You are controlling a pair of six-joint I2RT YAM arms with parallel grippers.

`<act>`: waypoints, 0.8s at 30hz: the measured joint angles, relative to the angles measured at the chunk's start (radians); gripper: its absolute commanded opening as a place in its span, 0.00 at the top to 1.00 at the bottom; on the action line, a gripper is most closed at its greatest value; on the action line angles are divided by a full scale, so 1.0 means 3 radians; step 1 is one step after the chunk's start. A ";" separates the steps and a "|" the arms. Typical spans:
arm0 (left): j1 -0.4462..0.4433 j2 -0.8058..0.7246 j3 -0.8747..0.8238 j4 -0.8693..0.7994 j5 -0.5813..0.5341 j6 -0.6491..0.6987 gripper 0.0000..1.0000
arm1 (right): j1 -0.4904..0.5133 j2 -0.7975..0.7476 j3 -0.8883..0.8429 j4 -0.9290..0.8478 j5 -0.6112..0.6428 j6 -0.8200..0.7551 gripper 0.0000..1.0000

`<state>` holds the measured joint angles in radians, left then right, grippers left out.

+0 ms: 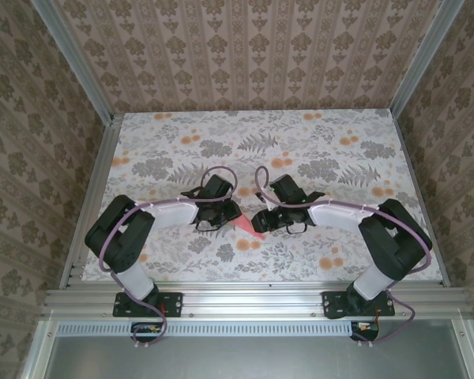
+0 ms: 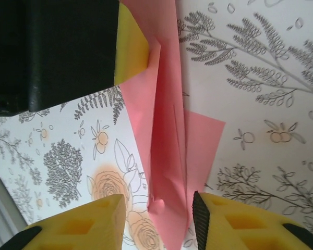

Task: Fold a paper plane with a square sheet of paper (pick it up from the middle)
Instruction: Fold the wing for the fifth time at the center of the table.

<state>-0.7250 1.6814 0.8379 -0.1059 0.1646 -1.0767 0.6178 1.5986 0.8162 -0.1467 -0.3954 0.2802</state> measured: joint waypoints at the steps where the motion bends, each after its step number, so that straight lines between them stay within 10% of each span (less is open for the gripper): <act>1: 0.0000 0.0003 0.0003 -0.0001 0.0000 0.0000 0.70 | 0.0024 -0.0011 -0.0006 0.0000 0.0053 -0.0057 0.56; 24: 0.0000 0.0025 0.0031 -0.0023 0.0036 0.0003 0.70 | 0.0491 0.0122 -0.0023 0.0001 0.0710 -0.0741 0.80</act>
<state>-0.7250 1.6890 0.8471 -0.1127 0.1753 -1.0760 0.7650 1.6352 0.8093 -0.1463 -0.1825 0.0578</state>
